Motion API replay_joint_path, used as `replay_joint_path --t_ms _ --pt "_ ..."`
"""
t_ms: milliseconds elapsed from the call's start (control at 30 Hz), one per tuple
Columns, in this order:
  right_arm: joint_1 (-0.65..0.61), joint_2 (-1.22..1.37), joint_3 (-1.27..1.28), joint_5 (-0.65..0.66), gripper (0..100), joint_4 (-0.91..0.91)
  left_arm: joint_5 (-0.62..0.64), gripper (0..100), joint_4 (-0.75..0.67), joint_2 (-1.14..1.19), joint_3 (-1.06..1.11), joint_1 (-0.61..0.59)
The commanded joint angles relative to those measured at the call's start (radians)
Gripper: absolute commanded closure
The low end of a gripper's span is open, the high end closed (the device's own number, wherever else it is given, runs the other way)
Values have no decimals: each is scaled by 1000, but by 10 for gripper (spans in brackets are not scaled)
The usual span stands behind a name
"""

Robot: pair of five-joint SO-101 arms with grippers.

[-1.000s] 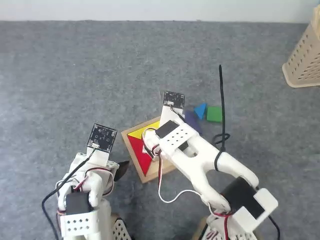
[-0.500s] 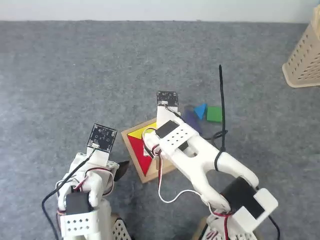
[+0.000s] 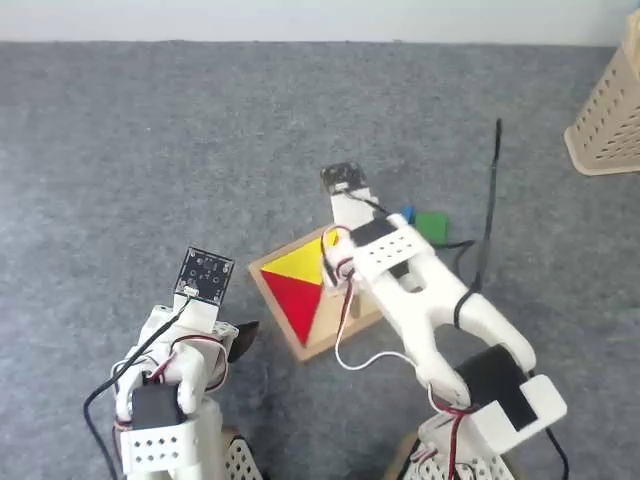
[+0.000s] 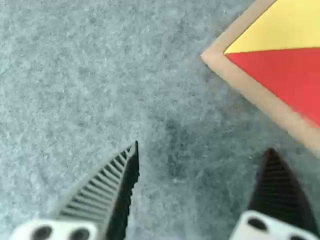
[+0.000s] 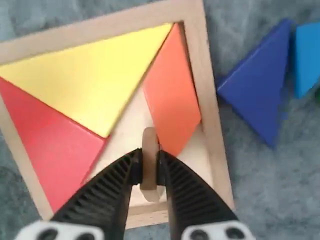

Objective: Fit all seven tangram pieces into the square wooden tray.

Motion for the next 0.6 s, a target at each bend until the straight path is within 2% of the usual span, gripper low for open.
replay_joint_path --t_ms 0,367,567 --pt "24 -16 -89 54 993 21 -5 647 0 -14 -5 5" --pt "-44 -8 -206 226 993 84 -5 647 0 -14 -5 5" --pt "-81 128 -249 324 993 87 -5 647 0 -14 -5 5"
